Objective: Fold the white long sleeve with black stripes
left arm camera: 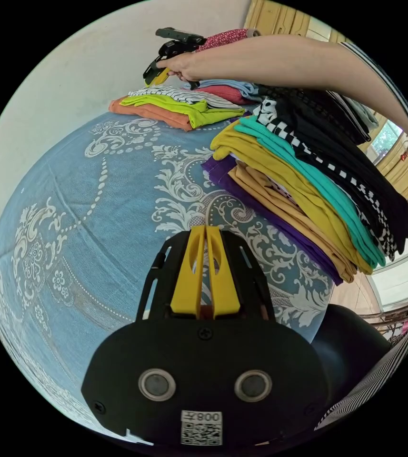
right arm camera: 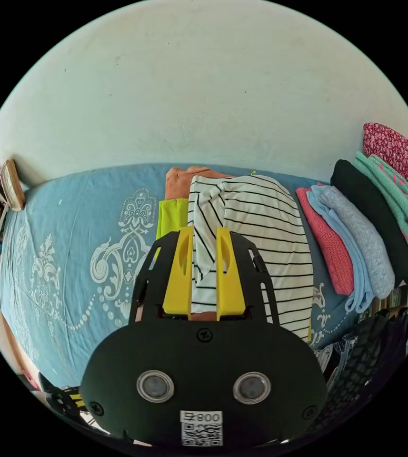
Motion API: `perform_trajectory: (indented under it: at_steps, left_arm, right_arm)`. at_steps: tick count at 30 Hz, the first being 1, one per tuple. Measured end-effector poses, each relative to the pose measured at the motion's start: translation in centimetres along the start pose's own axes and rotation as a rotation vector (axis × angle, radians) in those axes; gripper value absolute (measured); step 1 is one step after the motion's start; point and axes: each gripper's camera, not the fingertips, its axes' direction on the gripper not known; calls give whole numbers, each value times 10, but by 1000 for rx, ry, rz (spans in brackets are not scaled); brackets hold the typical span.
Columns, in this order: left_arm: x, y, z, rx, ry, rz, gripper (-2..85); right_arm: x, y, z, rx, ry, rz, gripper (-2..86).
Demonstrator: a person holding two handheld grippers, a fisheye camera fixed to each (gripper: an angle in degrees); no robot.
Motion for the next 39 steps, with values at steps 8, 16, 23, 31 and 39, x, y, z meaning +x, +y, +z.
perform_trajectory:
  at_steps: [8, 16, 23, 31, 39]
  left_arm:
    - [-12, 15, -23, 6, 34, -14, 2]
    - [-19, 32, -51, 7, 45, -20, 2]
    - [-30, 50, -81, 8, 74, -33, 2]
    - [-55, 76, -118, 10, 178, -92, 3]
    - [-72, 106, -165, 27, 218, -105, 3]
  right_arm:
    - [-30, -47, 37, -15, 82, 1, 66]
    - [-18, -44, 20, 59, -74, 136, 12]
    - [-12, -31, 14, 41, -133, 219, 7]
    - [-13, -7, 18, 28, -263, 256, 2]
    - [-27, 49, -10, 102, -416, 278, 1]
